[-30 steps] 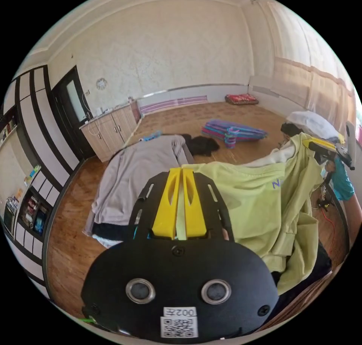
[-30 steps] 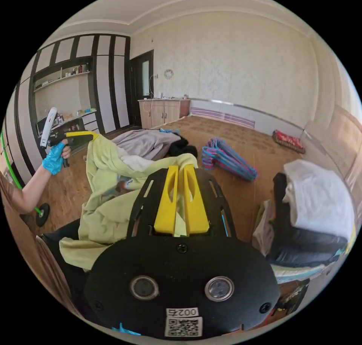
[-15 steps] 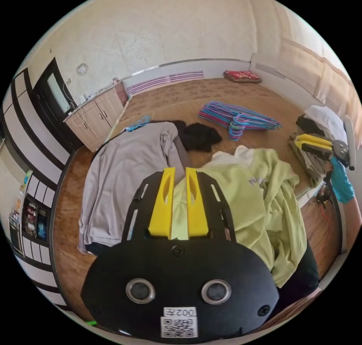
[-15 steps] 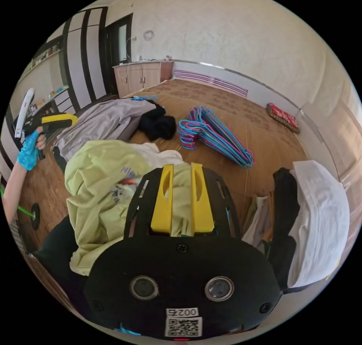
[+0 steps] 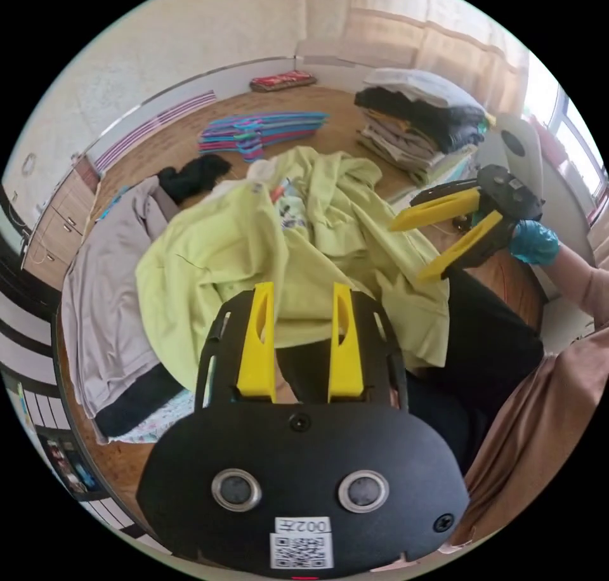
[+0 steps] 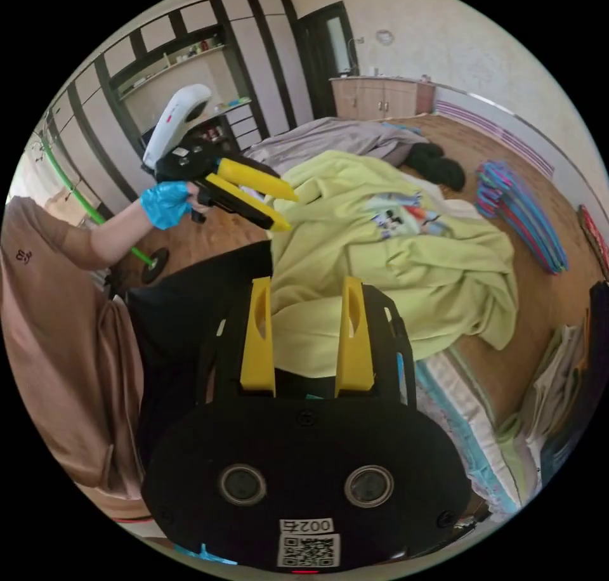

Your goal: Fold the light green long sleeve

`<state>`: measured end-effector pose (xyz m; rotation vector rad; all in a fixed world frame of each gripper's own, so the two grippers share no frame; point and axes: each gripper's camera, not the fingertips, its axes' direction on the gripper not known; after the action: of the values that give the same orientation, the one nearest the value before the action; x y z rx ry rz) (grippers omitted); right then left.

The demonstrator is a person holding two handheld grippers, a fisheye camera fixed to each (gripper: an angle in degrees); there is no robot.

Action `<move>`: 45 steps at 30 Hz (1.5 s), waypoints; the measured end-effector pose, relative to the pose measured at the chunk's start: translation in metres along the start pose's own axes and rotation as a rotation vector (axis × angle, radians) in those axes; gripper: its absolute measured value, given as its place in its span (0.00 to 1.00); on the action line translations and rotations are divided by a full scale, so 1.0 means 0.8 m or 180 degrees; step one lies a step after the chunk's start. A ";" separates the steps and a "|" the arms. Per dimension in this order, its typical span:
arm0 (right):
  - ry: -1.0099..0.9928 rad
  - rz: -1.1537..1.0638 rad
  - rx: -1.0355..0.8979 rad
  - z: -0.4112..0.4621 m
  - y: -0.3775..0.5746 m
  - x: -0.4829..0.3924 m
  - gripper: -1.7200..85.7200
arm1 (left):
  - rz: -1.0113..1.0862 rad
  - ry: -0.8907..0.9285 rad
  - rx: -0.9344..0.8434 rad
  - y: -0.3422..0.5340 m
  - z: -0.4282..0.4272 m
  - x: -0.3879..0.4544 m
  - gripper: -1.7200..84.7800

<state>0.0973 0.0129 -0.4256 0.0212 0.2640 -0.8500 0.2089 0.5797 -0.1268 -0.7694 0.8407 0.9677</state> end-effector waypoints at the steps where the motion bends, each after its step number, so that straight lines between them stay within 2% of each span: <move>1: -0.0031 -0.0077 -0.0143 0.013 0.006 -0.018 0.20 | 0.0031 0.0029 -0.0051 0.002 0.007 0.004 0.12; 4: 0.0288 -0.0213 -0.0515 0.040 0.020 -0.052 0.18 | 0.0066 0.0000 -0.0305 0.007 0.043 0.017 0.11; 7: 0.0797 -0.0376 -0.0575 0.040 0.031 -0.080 0.11 | -0.0023 0.0001 -0.0350 0.011 0.061 0.017 0.10; 10: 0.1002 -0.0315 -0.0539 0.022 0.041 -0.094 0.07 | -0.0033 -0.0172 -0.0385 0.012 0.067 0.016 0.08; 14: 0.1323 -0.0013 -0.0118 -0.037 0.071 -0.101 0.06 | 0.0002 -0.0326 -0.0383 0.017 0.060 0.020 0.02; 19: 0.1361 0.0291 0.0603 -0.142 0.118 -0.104 0.05 | -0.0127 -0.0582 0.0040 0.033 -0.012 0.008 0.01; 21: 0.1257 0.0325 0.0708 -0.171 0.133 -0.107 0.03 | -0.0128 -0.0649 0.0239 0.039 -0.060 -0.001 0.01; 25: 0.1597 0.0550 0.0747 -0.205 0.175 -0.106 0.02 | -0.0164 -0.0836 0.0229 0.047 -0.096 -0.016 0.01; 30: 0.0824 0.0749 0.0698 -0.193 0.212 -0.104 0.04 | -0.0325 -0.0494 -0.0005 0.072 -0.051 -0.026 0.01; 32: 0.0634 0.0645 0.0541 -0.175 0.212 -0.122 0.13 | -0.0469 -0.0428 -0.0059 0.084 -0.038 -0.029 0.03; 35: 0.0583 0.0593 0.0336 -0.154 0.206 -0.137 0.17 | -0.0668 -0.0316 -0.0064 0.106 -0.029 -0.034 0.07; 37: 0.0563 0.0653 0.0262 -0.145 0.204 -0.138 0.17 | -0.0792 -0.0302 -0.0030 0.123 -0.029 -0.039 0.08; 40: 0.0573 0.0743 0.0149 -0.137 0.203 -0.134 0.11 | -0.0935 -0.0345 0.0001 0.155 -0.028 -0.047 0.10; 42: 0.0461 0.0739 0.0209 -0.143 0.204 -0.133 0.06 | -0.1040 -0.0315 -0.0054 0.180 -0.019 -0.053 0.12; 45: 0.0762 0.0824 0.0562 -0.175 0.211 -0.138 0.03 | -0.1165 -0.0249 -0.0137 0.203 -0.002 -0.057 0.14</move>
<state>0.1221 0.2236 -0.5492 0.3173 0.4010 -0.6101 0.0458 0.6209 -0.1168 -0.8808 0.5858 0.6858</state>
